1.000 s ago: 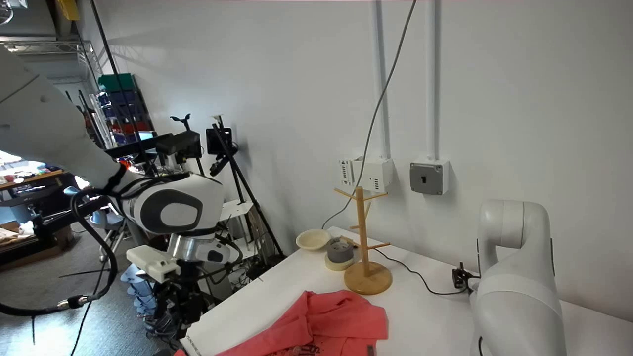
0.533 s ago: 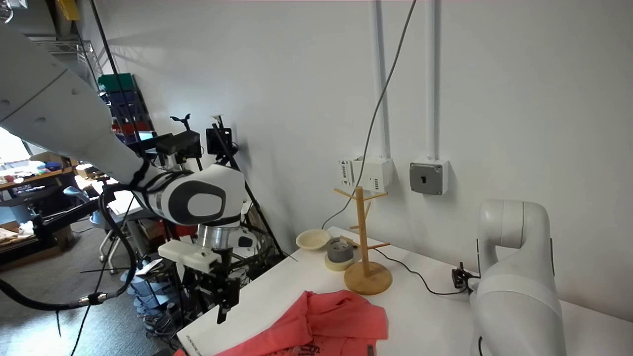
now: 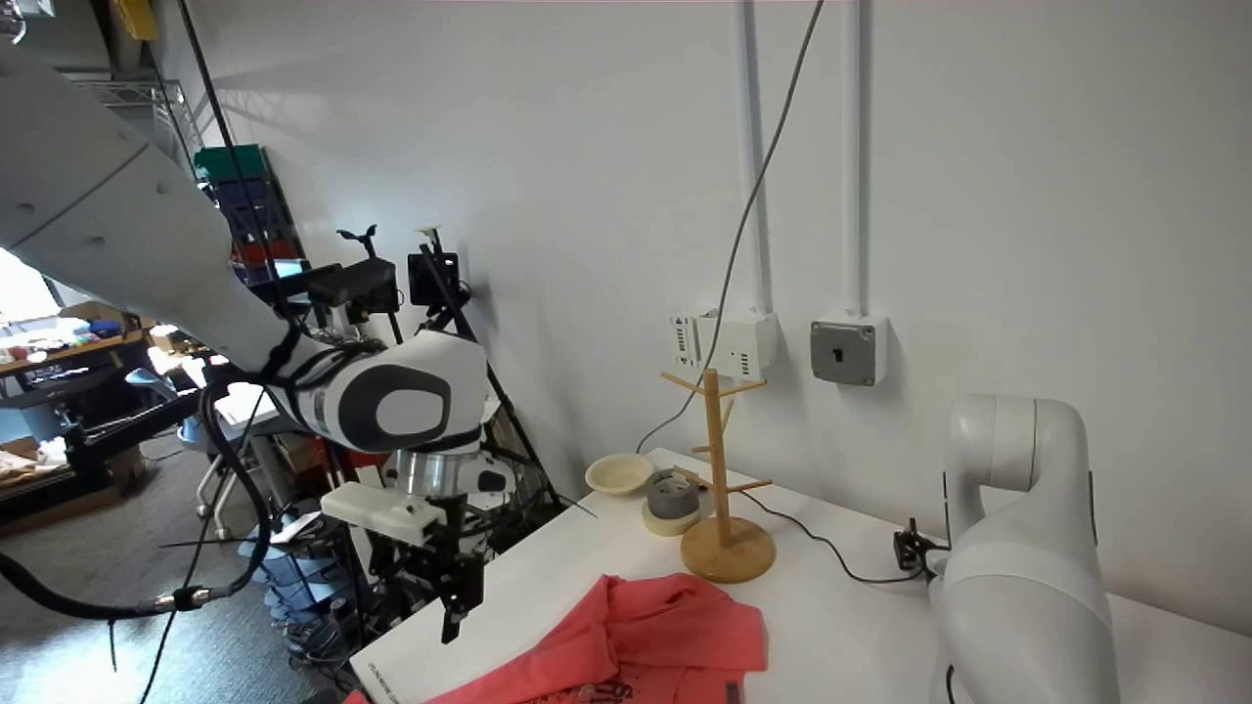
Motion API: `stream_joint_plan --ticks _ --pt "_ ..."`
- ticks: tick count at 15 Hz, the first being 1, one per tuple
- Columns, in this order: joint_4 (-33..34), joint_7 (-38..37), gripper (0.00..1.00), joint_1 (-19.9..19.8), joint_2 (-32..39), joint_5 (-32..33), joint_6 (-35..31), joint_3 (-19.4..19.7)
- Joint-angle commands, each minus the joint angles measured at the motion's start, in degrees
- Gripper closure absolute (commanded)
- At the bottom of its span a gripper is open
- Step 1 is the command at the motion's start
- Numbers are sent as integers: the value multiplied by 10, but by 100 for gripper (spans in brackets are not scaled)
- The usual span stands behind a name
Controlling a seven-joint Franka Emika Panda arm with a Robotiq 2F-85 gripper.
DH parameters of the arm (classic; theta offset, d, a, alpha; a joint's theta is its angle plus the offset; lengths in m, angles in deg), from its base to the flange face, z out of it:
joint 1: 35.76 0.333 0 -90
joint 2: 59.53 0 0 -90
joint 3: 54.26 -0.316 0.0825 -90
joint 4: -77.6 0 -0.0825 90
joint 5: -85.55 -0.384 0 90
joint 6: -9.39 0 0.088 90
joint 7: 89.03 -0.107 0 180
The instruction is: Unfold the shirt
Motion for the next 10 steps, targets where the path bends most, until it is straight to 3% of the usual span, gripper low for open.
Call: stream_joint_plan --ticks 1,6,7,10 --pt "5 15 0 -10 37 29 -82 3" --pt "39 -7 0 -14 105 75 -188 11" --pt "16 -2 0 -12 76 57 -168 1" --pt "32 -3 0 -15 100 63 -183 4"
